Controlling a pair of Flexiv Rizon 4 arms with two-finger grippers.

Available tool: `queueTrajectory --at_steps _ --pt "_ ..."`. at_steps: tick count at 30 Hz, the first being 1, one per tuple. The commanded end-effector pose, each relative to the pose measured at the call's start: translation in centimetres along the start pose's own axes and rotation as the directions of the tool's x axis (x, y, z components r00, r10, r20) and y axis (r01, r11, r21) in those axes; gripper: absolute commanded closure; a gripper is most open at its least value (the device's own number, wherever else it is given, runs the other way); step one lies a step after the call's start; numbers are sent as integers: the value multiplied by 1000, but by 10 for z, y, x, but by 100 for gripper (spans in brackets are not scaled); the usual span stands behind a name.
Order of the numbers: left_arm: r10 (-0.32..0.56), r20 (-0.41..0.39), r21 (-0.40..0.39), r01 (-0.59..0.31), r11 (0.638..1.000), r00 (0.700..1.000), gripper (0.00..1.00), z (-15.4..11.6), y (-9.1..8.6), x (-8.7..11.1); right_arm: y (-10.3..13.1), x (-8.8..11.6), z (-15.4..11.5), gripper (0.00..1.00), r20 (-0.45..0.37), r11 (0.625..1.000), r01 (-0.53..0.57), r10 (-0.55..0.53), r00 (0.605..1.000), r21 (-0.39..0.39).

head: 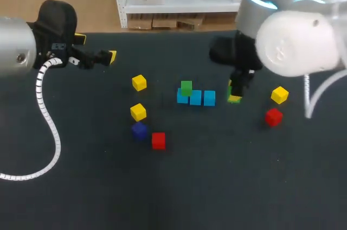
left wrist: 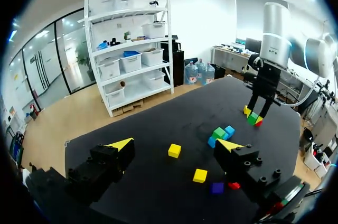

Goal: Place the blue cubes, place green cubes on the blue cubes, place the yellow cubes on the green cubes, then place the red cubes on the yellow cubes, and place purple cube on the red cubes.

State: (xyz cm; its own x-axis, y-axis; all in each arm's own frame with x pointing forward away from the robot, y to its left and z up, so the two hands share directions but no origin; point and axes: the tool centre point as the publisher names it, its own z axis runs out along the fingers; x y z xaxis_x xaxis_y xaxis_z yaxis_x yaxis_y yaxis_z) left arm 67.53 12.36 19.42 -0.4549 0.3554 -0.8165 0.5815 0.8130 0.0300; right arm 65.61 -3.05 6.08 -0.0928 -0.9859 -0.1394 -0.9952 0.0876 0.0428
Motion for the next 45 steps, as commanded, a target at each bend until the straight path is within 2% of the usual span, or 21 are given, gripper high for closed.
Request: queueTrajectory --at_steps 1,6,15,22,45 --pt "2 6 17 -2 1000 1000 0 -1 4 1 -17 -21 7 100 -21 998 7 -8 1000 -58" --pt "2 6 17 -2 1000 1000 0 -1 4 1 -23 -32 12 100 -17 998 19 -20 1000 -60" --pt "2 6 17 -2 1000 1000 0 -1 4 1 -29 -45 21 100 -76 996 78 -82 994 -51" --pt "2 6 17 -2 1000 1000 0 -1 4 1 -37 -51 27 100 -88 993 94 -100 991 -68" --pt "2 6 17 -2 1000 1000 0 -1 4 1 -55 -63 43 100 -129 995 58 -68 989 -79"
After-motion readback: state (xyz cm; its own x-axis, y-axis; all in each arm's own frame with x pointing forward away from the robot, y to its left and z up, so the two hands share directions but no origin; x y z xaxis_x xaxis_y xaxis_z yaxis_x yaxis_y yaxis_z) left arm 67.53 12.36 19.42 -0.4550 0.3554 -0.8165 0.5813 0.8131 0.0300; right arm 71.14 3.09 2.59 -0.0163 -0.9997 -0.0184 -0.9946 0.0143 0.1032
